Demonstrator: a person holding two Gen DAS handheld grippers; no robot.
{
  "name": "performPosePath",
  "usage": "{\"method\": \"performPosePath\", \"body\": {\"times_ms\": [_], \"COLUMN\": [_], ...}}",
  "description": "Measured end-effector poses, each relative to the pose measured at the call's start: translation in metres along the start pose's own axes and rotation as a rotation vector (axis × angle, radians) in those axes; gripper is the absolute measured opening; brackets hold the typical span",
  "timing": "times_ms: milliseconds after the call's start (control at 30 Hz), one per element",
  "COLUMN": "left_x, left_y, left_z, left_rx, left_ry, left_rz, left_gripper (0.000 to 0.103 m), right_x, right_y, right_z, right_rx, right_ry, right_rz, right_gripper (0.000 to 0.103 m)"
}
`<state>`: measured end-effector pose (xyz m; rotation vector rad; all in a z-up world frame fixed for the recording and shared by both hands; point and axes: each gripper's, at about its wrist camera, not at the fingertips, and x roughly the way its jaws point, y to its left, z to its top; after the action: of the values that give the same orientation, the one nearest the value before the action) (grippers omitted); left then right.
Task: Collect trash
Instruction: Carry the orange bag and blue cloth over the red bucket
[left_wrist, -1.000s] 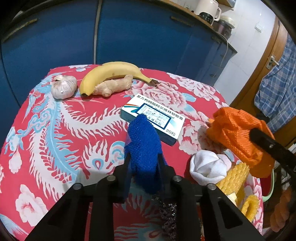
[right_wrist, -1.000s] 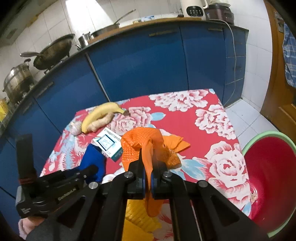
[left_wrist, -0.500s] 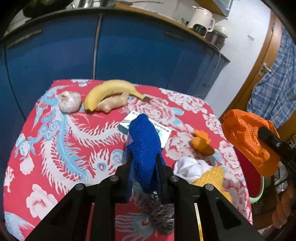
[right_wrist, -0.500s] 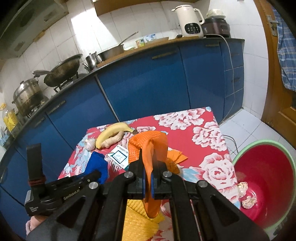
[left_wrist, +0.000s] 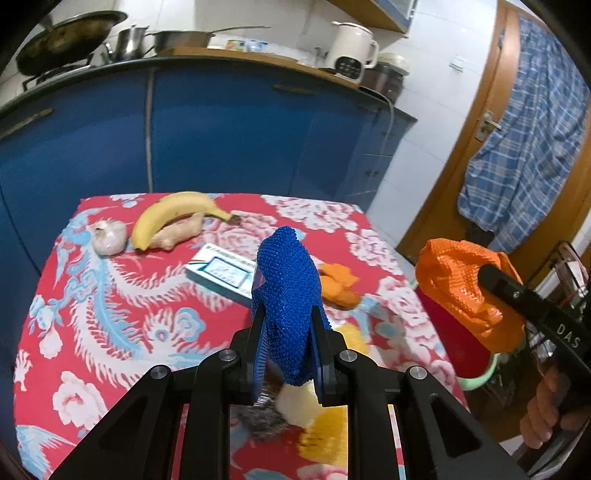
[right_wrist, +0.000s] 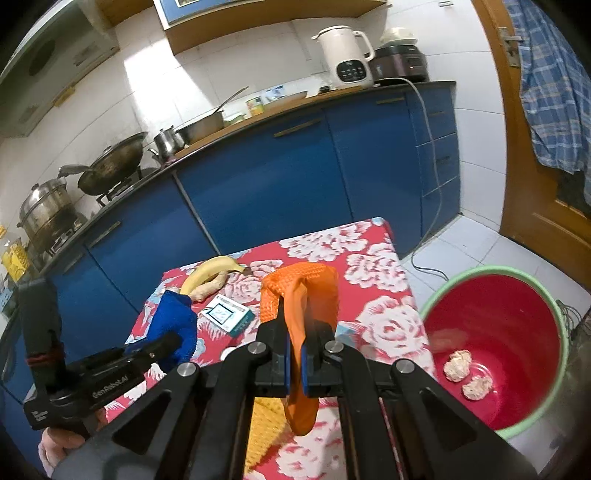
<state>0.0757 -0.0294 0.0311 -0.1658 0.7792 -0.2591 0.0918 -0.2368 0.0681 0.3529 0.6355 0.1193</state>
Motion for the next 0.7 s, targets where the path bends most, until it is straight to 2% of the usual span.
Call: {"method": "performPosePath", "body": {"times_ms": [367, 700], "left_x": [0.000, 0.021], "left_y": [-0.051, -0.108], "left_z": [-0.005, -0.010], "left_rx": [0.075, 0.172], "left_ry": [0.010, 0.049], "left_rz": [-0.071, -0.135], "left_gripper": [0.020, 0.021], "right_x": [-0.038, -0.058], "right_y": [-0.038, -0.077], "right_z": [-0.009, -0.018], "right_rx": [0.065, 0.119], "right_ry": [-0.036, -0.049], "right_rz": [-0.070, -0.143], "right_gripper": [0.006, 0.006]}}
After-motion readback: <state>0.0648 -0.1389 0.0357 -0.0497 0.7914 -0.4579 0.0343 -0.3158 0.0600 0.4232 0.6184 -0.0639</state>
